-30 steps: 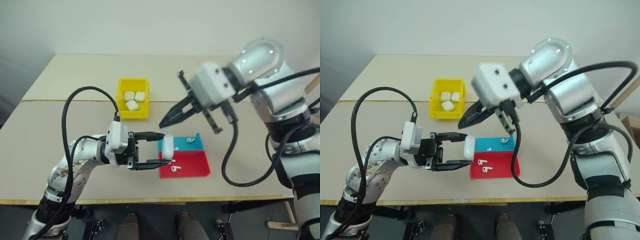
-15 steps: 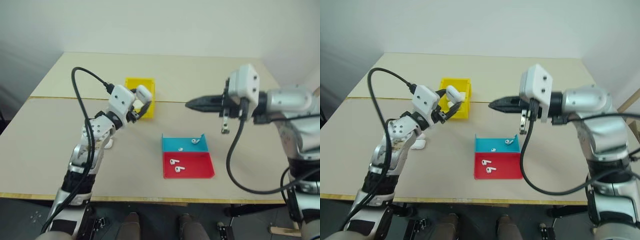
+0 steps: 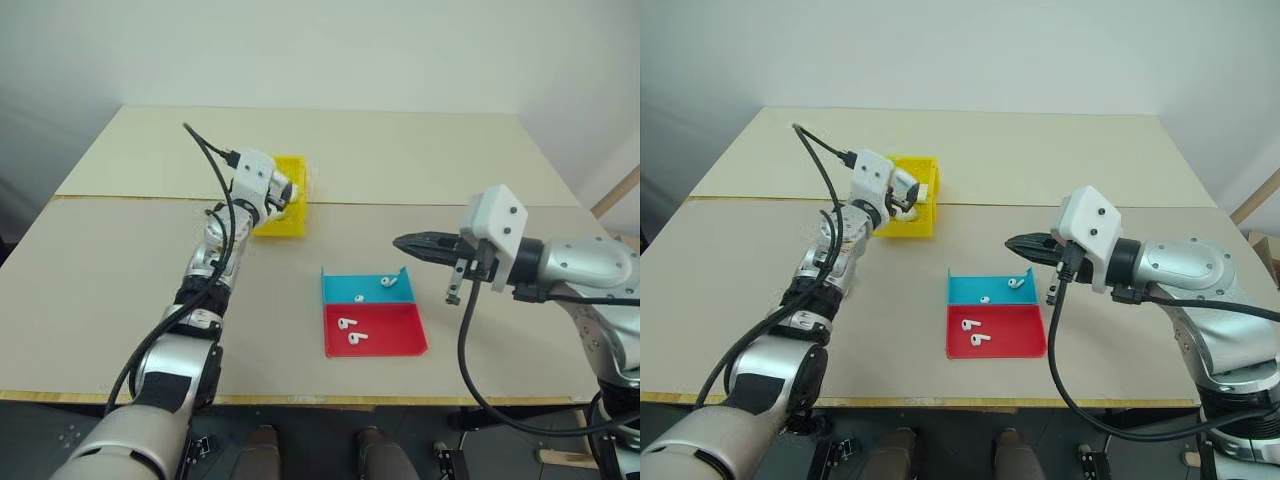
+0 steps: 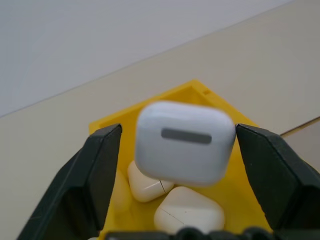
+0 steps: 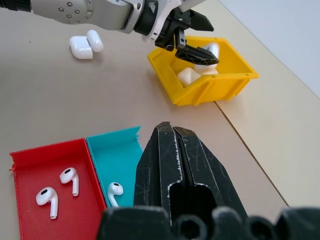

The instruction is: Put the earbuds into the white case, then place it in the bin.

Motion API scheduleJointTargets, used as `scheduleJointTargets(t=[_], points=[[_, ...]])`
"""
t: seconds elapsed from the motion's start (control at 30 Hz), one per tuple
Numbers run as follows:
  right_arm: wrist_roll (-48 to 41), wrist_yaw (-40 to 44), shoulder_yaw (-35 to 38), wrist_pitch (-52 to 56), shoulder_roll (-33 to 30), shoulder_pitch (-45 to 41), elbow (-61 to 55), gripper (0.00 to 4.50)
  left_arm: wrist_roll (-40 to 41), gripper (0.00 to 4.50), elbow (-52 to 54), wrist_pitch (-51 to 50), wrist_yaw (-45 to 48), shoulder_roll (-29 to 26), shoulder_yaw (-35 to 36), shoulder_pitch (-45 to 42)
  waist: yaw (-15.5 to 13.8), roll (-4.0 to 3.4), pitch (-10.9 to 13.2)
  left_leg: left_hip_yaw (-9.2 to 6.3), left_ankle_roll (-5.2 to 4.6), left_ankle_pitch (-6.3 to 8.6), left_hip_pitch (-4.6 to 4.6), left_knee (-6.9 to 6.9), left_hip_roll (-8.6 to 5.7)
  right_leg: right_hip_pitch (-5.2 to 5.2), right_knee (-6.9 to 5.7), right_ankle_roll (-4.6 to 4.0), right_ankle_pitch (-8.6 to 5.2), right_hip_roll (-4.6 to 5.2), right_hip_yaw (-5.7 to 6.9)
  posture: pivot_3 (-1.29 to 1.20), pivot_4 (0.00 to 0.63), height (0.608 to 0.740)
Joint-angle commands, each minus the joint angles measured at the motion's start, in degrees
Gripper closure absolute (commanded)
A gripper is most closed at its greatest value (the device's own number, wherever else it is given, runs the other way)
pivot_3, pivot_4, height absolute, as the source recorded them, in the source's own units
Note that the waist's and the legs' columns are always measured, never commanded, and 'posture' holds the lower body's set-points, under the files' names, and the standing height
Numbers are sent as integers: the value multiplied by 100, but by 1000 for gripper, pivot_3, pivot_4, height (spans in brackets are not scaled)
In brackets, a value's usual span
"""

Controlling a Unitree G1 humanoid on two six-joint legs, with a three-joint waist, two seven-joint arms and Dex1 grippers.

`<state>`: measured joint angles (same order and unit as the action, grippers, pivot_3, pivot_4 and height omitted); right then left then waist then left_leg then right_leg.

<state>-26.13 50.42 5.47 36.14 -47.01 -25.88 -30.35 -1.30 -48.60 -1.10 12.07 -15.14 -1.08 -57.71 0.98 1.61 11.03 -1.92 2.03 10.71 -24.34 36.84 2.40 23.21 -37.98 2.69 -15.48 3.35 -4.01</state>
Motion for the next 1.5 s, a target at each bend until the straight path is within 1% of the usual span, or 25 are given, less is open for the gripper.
scheduleJointTargets(t=[0.03, 0.1, 0.17, 0.27, 0.33, 0.43, 0.53, 0.6, 0.7, 0.77, 0.87, 0.93, 1.17, 1.5], points=[[-70, -97, 120, 16, -75, 12, -187, 4500, -44, 13, -212, 345, -87, 12, 82, -191, -4, 0, 0, 0, 0, 0, 0, 0, 0, 0, 0, 0, 0, 0, 0, 0, 150, 740], [-43, -109, 97, 2, -89, 21, -166, 4500, -22, 13, -173, 450, -70, 25, 112, -146, -13, 0, 0, 0, 0, 0, 0, 0, 0, 0, -1, 0, 0, 0, 0, 0, 150, 740], [-55, -83, 122, -5, -115, 41, -150, 4500, 167, 13, 128, 464, 123, 62, 215, -26, -16, 0, 0, 0, 1, 0, -1, 0, 0, 0, 0, 0, 0, 1, 1, 0, 150, 740], [-148, 50, 248, 15, -247, 117, -127, 4500, 669, 13, 1403, 294, 835, 46, 336, 485, -12, 0, 0, 0, 1, 0, -2, -1, -1, 0, 0, 1, 0, 2, 0, 0, 150, 740], [-244, 220, 385, -21, -395, 269, -144, 4500, 1069, 13, 2561, -42, 1419, -89, 313, 1002, -9, 0, 0, 0, 1, 0, -2, -2, 1, 0, 1, 1, -1, 3, 0, 0, 150, 740], [-332, 570, 631, -179, -684, 622, -166, 4500, 1628, 13, 4308, -570, 2212, -488, 240, 1885, 12, -1, 0, 1, 1, -1, 1, -3, 3, -1, -2, 1, -1, 2, -2, 0, 150, 740], [-404, 938, 943, -343, -936, 1025, -107, 4500, 2222, 13, 5837, -1085, 2883, -1095, 314, 2817, 30, -1, 0, 3, 2, -1, 11, -3, 5, -7, -4, 1, 0, 2, -4, 0, 150, 740], [-406, 1204, 1154, -544, -1040, 1292, -11, 4500, 2787, 13, 6634, -1498, 3147, -1468, 537, 3290, 21, -1, 0, 4, 2, -1, 16, -2, 7, -13, -4, 1, 0, 2, -4, 0, 150, 740], [-459, 1585, 1447, -776, -1167, 1559, 238, 4500, 3404, 13, 7482, -1865, 3355, -1951, 973, 3876, -1, -1, 0, 6, 4, -3, 21, 5, 9, -19, -4, 2, -1, 0, -3, 0, 150, 740], [-505, 1772, 1577, -886, -1242, 1618, 432, 4500, 3651, 13, 7787, -2015, 3397, -2191, 1251, 4173, 1, -1, 0, 7, 5, -4, 26, 10, 10, -25, -3, 10, -5, 0, -4, 0, 150, 740], [-501, 1968, 1678, -1036, -1360, 1642, 709, 4500, 3828, 13, 8061, -2143, 3377, -2435, 1609, 4549, 2, -1, 0, 11, 5, -5, 64, 10, 12, -64, 3, 31, -18, -1, -6, 0, 150, 740], [-459, 2067, 1733, -1147, -1439, 1660, 881, 4500, 3793, 13, 8250, -2144, 3391, -2593, 1792, 4842, 4, -1, 0, 12, 5, -4, 86, 8, 14, -86, 11, 39, -24, -2, -6, 0, 150, 740], [-458, 2304, 1910, -1424, -1543, 1817, 1125, 4500, 4210, 13, 8665, -2251, 3415, -2719, 2240, 5562, 1, -1, 0, 16, 4, -4, 86, 4, 17, -88, 21, 40, -25, -2, -8, 0, 150, 740], [-477, 2305, 1906, -1470, -1548, 1905, 1103, 4500, 4306, 13, 8610, -2200, 3485, -2797, 2270, 5665, -6, -1, 0, 19, 4, -4, 86, 3, 18, -88, 27, 40, -26, -3, -10, 0, 150, 740]])
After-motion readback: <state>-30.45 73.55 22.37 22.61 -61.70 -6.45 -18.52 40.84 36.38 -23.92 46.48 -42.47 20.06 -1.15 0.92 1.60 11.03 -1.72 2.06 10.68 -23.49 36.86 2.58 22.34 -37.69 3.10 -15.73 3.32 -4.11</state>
